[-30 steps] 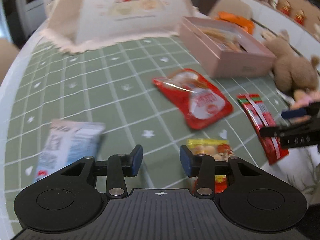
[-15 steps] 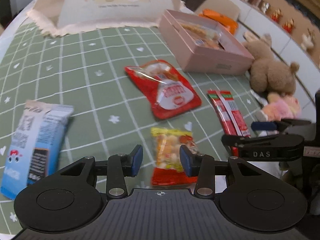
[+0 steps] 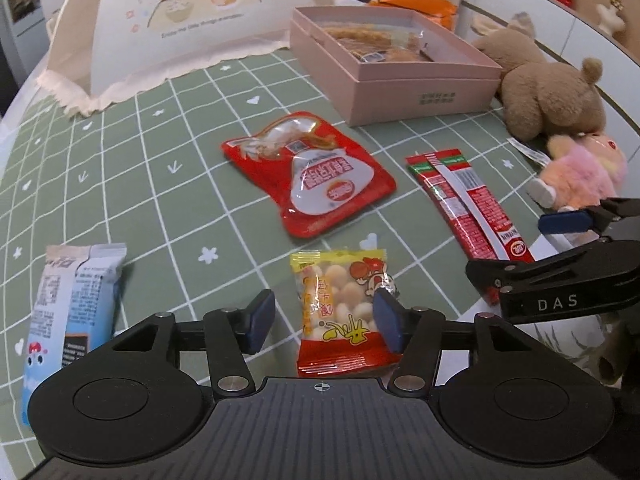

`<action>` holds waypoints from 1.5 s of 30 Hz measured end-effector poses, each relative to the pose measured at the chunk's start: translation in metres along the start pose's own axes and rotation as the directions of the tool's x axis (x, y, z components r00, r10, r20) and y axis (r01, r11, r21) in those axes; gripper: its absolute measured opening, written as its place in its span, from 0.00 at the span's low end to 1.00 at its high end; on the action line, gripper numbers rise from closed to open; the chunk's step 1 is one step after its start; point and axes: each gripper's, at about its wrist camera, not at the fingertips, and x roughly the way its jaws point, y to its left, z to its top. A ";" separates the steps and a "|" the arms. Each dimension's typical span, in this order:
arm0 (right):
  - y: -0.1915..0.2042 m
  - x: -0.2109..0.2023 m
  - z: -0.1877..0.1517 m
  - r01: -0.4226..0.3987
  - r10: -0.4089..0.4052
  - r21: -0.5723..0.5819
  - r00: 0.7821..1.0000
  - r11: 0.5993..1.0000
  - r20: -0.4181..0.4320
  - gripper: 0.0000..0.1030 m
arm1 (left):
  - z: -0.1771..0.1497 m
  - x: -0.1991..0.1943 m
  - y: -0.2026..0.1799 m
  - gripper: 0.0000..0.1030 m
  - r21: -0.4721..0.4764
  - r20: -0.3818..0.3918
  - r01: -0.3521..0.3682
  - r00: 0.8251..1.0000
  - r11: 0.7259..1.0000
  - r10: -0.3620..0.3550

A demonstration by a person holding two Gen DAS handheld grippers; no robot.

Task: Organize snacks
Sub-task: 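Grasp the yellow egg-ball snack bag with the left tool while the right tool grasps the red sausage strip packet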

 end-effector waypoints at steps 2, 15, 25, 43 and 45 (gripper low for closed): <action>0.000 0.000 0.000 0.001 -0.001 0.001 1.000 1.000 0.002 0.98 | 0.001 0.000 -0.002 0.59 0.003 -0.001 -0.005 1.000 1.000 0.005; 0.001 0.000 -0.005 0.009 -0.009 0.010 0.999 1.000 0.036 1.00 | 0.005 0.012 -0.019 0.62 -0.012 -0.038 0.064 0.997 0.998 -0.065; 0.001 -0.001 -0.006 0.010 -0.010 0.010 0.999 1.000 0.051 1.00 | 0.005 0.013 -0.007 0.64 -0.006 -0.030 0.057 0.998 0.998 -0.057; 0.004 0.000 0.006 -0.036 0.035 -0.043 0.999 0.998 -0.031 1.00 | 0.000 0.006 0.021 0.59 -0.080 0.012 0.097 0.995 0.992 -0.096; 0.004 -0.003 0.010 -0.057 0.056 -0.043 0.998 0.997 -0.025 0.91 | -0.004 0.004 0.028 0.56 -0.120 0.024 0.129 0.992 0.984 -0.127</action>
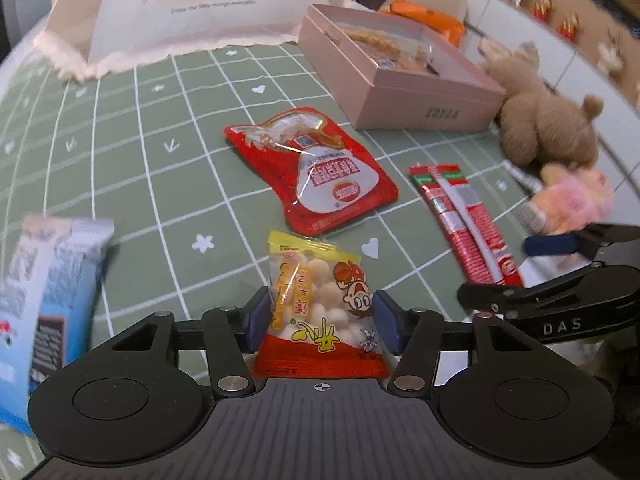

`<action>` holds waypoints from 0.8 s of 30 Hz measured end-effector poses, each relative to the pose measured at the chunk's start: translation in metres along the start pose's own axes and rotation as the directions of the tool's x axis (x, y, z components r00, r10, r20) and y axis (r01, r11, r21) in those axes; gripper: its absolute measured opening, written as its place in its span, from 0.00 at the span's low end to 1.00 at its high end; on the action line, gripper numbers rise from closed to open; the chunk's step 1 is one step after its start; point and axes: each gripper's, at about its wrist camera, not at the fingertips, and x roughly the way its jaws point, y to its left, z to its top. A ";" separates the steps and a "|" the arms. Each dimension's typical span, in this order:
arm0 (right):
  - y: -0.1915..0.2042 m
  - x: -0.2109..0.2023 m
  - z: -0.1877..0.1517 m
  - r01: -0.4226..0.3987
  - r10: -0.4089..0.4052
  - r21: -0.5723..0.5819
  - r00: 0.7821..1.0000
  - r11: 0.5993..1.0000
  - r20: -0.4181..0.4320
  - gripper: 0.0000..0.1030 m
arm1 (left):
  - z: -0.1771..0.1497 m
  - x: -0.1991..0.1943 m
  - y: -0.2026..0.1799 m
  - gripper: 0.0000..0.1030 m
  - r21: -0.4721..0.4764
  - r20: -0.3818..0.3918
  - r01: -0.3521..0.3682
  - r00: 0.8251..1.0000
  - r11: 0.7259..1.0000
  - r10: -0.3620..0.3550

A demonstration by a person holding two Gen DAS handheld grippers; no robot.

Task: Organize snacks
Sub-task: 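Grasp the yellow egg-ball snack bag with the left tool while the right tool grasps the red sausage strip packet, then carry both snacks over the pink box and open both tools to release them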

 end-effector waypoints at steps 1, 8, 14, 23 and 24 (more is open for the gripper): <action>0.000 -0.002 0.002 -0.001 0.001 0.004 1.000 1.000 0.014 0.91 | -0.001 -0.001 0.003 0.56 -0.019 0.004 0.011 1.000 1.000 -0.011; 0.007 0.013 0.031 0.037 -0.036 -0.004 0.999 0.999 0.033 0.90 | 0.002 0.002 -0.006 0.56 0.018 -0.010 -0.012 1.000 1.000 0.012; 0.010 0.014 0.032 0.035 -0.035 -0.008 0.999 0.999 0.025 0.55 | -0.001 0.006 -0.016 0.59 0.084 -0.010 -0.047 0.999 0.995 0.048; 0.006 -0.031 0.026 0.018 -0.017 -0.008 0.996 1.000 0.093 0.45 | 0.002 0.006 -0.018 0.54 0.077 -0.039 -0.066 0.997 0.995 0.069; 0.004 -0.039 0.026 0.008 -0.008 -0.005 0.994 1.000 0.109 0.45 | 0.003 0.005 -0.016 0.48 0.058 -0.043 -0.063 0.997 0.996 0.065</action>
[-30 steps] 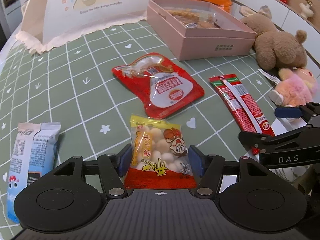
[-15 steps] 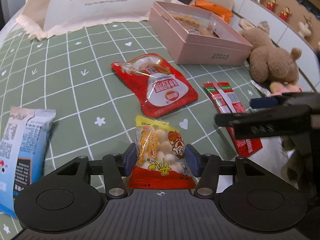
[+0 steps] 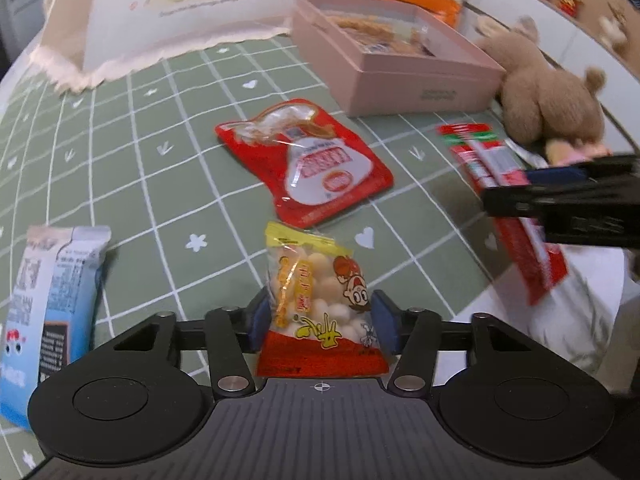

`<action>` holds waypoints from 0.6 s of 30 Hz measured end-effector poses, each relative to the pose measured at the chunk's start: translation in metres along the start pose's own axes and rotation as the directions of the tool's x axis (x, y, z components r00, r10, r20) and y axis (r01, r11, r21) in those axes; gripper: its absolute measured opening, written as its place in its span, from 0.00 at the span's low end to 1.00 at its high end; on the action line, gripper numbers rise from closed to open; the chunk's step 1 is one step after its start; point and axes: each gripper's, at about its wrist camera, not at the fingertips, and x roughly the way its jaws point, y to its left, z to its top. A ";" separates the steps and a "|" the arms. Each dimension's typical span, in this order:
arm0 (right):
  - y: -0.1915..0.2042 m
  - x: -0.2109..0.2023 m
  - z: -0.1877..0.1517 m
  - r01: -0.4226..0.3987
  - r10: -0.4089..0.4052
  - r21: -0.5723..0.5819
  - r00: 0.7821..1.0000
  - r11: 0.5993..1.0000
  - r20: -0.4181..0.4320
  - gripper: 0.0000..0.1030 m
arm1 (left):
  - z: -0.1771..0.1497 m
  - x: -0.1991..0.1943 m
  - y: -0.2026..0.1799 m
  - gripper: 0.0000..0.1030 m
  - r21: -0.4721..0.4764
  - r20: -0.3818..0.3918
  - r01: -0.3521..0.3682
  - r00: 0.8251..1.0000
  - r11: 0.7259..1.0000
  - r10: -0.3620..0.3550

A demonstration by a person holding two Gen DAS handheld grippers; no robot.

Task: Organize snacks
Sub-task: 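Carry both snacks over the pink box and open both tools to release them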

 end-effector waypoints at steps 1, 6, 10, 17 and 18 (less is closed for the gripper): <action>-0.002 -0.007 0.002 -0.009 0.009 0.005 1.000 1.000 0.014 0.45 | 0.001 -0.001 0.003 0.40 -0.022 -0.004 0.009 1.000 1.000 -0.009; -0.020 -0.037 0.011 -0.023 0.020 0.047 0.997 0.999 0.080 0.45 | 0.002 -0.007 0.005 0.19 -0.086 0.035 0.043 0.999 0.995 -0.040; -0.035 -0.054 0.014 0.000 -0.008 0.061 0.992 0.998 0.124 0.45 | 0.000 -0.018 0.000 0.19 -0.071 0.089 0.062 0.994 0.996 -0.056; -0.046 -0.038 0.012 0.007 -0.015 0.093 0.997 0.996 0.076 0.45 | -0.003 -0.034 0.006 0.19 -0.085 0.161 0.037 0.987 0.996 -0.023; -0.044 -0.034 0.010 0.007 -0.013 0.092 0.998 0.996 0.065 0.45 | -0.003 -0.035 0.006 0.19 -0.086 0.162 0.040 0.986 0.995 -0.026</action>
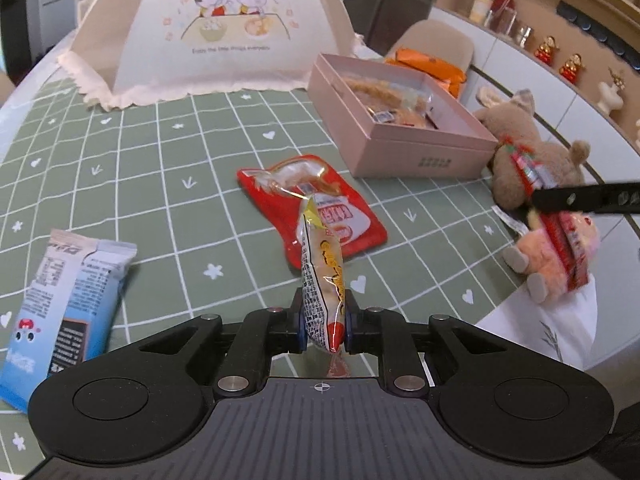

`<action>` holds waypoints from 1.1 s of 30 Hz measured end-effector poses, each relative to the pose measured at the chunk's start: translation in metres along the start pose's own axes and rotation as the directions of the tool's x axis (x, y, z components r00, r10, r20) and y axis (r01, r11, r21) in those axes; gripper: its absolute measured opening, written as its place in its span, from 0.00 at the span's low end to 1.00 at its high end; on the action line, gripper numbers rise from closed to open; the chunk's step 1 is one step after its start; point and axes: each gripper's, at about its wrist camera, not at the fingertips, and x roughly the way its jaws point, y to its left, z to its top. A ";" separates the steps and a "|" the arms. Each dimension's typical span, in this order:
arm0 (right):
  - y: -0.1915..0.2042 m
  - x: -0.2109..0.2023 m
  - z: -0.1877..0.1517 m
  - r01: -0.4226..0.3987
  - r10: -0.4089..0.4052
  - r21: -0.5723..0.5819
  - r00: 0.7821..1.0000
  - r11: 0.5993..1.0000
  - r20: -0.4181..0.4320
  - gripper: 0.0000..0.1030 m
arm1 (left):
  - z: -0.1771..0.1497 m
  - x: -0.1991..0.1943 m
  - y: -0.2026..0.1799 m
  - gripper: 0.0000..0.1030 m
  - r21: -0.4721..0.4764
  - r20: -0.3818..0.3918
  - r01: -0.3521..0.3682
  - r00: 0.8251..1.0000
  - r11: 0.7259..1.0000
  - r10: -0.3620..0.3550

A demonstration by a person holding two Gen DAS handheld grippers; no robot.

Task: Organize snacks
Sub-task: 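Carry both snacks over the pink box and open both tools to release them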

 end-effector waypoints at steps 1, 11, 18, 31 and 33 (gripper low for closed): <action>0.001 0.001 -0.001 -0.004 0.004 -0.001 1.000 1.000 -0.005 0.45 | 0.002 -0.003 0.001 0.19 -0.007 0.002 0.007 1.000 1.000 -0.007; -0.003 -0.029 0.018 -0.011 0.013 -0.015 0.996 1.000 0.083 0.45 | 0.163 -0.074 -0.055 0.21 0.148 0.349 0.244 0.894 0.959 -0.281; -0.015 -0.056 0.030 0.045 -0.045 0.004 0.989 0.999 0.143 0.45 | 0.232 0.002 -0.052 0.24 0.068 0.308 0.306 0.899 0.949 -0.312; -0.023 0.011 0.176 0.032 -0.038 0.035 0.986 0.999 0.163 0.69 | 0.090 -0.008 0.149 0.24 -0.394 0.083 -0.032 0.994 0.919 0.070; -0.002 0.022 0.169 -0.015 0.017 -0.015 0.988 1.000 0.152 0.70 | 0.057 -0.029 0.177 0.24 -0.417 0.076 -0.110 0.985 0.902 0.155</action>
